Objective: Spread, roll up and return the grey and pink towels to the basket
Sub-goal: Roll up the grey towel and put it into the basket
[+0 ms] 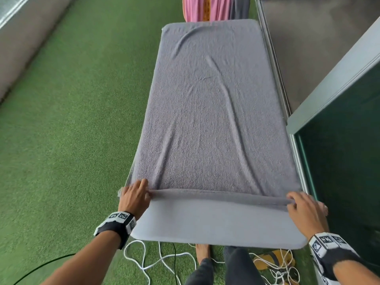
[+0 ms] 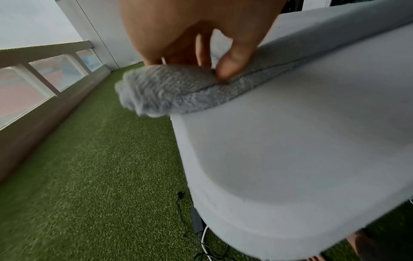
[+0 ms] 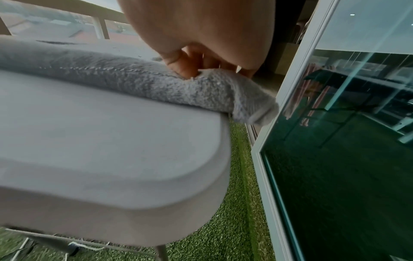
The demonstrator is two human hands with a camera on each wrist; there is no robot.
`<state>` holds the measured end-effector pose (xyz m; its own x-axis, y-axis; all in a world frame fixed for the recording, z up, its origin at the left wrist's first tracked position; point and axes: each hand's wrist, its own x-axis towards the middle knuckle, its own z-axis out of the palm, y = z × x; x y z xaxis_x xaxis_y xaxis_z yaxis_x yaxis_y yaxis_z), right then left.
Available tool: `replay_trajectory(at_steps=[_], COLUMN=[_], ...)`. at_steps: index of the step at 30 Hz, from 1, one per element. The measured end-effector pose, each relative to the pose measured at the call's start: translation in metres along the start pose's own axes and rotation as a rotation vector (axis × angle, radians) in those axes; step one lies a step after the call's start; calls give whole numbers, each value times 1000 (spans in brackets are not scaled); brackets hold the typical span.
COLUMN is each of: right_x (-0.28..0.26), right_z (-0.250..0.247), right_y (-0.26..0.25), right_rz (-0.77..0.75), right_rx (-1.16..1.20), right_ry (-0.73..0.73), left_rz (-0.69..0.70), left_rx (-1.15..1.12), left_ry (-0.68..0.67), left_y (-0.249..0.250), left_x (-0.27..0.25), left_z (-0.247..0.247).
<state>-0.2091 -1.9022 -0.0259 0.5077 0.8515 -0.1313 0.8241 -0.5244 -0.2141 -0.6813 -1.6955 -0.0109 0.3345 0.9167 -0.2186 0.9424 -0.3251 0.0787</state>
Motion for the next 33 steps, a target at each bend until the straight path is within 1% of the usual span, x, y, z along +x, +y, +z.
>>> replay_trajectory(at_steps=[1, 2, 4, 5, 6, 9, 12, 14, 15, 17, 19, 20, 22, 23, 24, 26, 29, 32, 33], right_x=[2, 2, -2, -5, -9, -14, -4, 6, 10, 19, 30, 36, 45, 47, 49, 46, 42, 53, 59], right_z=[0, 0, 2, 3, 5, 9, 7, 4, 0, -12, -18, -18, -19, -16, -12, -3, 15, 21, 20], right_y=[-2, -5, -10, -12, -12, -8, -6, -7, -10, -21, -27, -26, -26, -26, -26, -29, -27, -21, -20], right_rz=[-4, -18, -62, -78, -80, -68, -44, -38, -47, -54, 9, 20, -27, -62, -98, -173, -183, -139, -129], right_rx=[0, 9, 71, 81, 63, 21, 115, 86, 37, -62, -74, -64, -62, -72, -62, -3, 20, 95, 113], right_ry=[49, 64, 30, -10, -35, -33, 16, 48, 54, -19, -77, -47, 52, 76, 84, 43, 17, 30, 50], left_rz=[-6, 6, 112, 162, 182, 158, 157, 143, 125, 88, 40, 37, 26, 18, 65, 160, 116, 124, 118], left_rx=[25, 32, -11, -60, -101, -144, -187, -198, -190, -147, -101, -87, -22, -5, 2, -32, -73, -107, -120], left_ry=[15, 51, 128, 142, 138, 117, 177, 161, 115, -31, -107, -85, -29, -4, 57, 91, 3, 38, 24], left_y=[-1, -2, -1, 2, 4, 4, 1, 3, 6, 11, 12, 10, 8, 9, 10, 12, 10, 7, 8], left_x=[2, 3, 2, -1, -3, -8, -3, 3, 7, 18, 32, 38, 45, 46, 48, 47, 44, 55, 57], left_z=[1, 4, 11, 14, 19, 26, 22, 14, 8, -4, -14, -16, -18, -19, -14, -2, 5, 3, -3])
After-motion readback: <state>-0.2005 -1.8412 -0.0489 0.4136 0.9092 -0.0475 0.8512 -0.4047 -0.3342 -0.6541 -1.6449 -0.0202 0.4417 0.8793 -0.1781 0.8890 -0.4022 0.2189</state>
